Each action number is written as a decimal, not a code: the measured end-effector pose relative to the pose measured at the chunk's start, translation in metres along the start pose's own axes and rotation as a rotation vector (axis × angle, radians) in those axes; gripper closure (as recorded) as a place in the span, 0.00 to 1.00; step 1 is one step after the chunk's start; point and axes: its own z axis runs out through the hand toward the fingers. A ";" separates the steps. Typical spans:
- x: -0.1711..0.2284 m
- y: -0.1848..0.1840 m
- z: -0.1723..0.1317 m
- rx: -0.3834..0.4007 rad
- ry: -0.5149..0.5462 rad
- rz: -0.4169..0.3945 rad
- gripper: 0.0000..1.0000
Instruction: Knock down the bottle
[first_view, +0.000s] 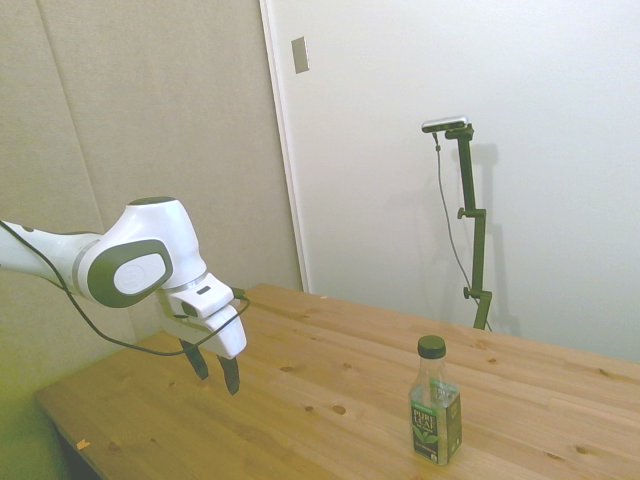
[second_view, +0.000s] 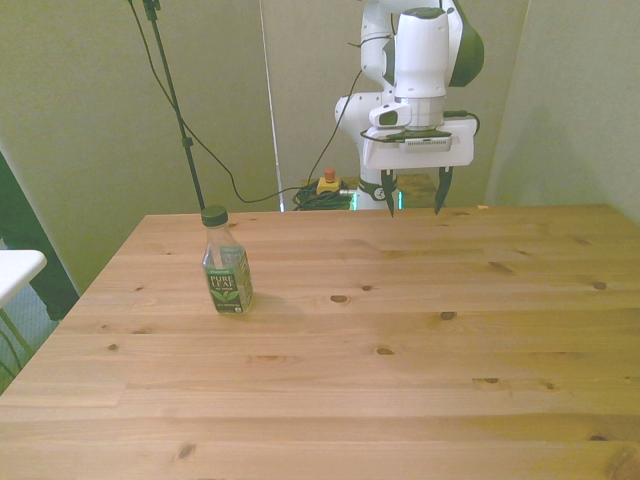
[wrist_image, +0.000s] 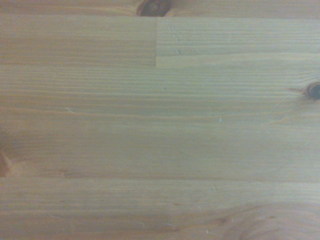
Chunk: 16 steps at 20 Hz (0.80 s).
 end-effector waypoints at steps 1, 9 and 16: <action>0.000 0.000 0.001 -0.001 -0.001 0.000 0.00; 0.057 0.036 -0.021 -0.089 0.077 0.028 0.00; 0.132 0.086 -0.034 -0.103 0.108 0.107 0.00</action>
